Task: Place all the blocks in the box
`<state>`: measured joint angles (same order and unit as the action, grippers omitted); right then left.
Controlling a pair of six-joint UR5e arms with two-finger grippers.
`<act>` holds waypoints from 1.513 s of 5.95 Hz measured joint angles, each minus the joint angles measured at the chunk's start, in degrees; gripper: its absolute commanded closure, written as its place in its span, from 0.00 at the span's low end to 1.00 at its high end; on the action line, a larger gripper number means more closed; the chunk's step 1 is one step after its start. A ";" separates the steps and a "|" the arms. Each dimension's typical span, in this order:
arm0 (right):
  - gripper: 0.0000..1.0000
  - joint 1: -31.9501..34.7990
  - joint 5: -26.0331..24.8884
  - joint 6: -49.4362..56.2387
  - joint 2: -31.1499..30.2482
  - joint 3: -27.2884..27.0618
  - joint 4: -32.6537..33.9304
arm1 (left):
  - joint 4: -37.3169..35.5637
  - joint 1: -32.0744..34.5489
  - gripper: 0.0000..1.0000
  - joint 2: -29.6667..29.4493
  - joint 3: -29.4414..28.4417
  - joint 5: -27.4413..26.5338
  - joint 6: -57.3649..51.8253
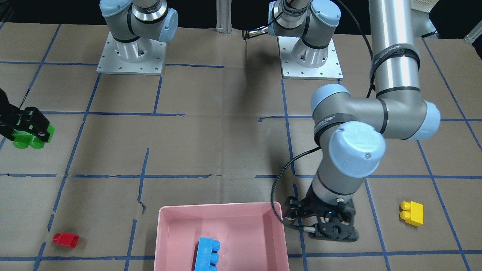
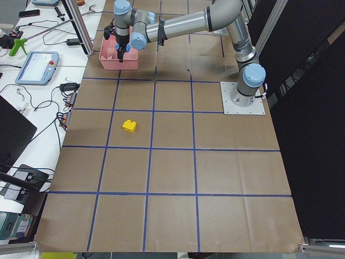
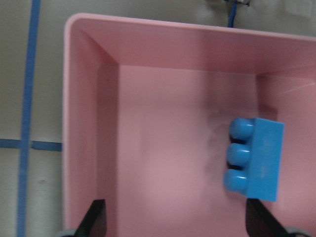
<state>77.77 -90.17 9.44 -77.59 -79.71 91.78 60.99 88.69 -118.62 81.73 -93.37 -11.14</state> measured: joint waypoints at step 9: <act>0.00 23.23 4.47 -22.45 39.59 34.70 8.73 | -14.66 -27.84 0.01 -3.59 13.89 1.04 -50.43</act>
<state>101.00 -85.70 -13.01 -38.00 -45.00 100.51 46.33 60.86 -122.21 95.62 -92.33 -61.57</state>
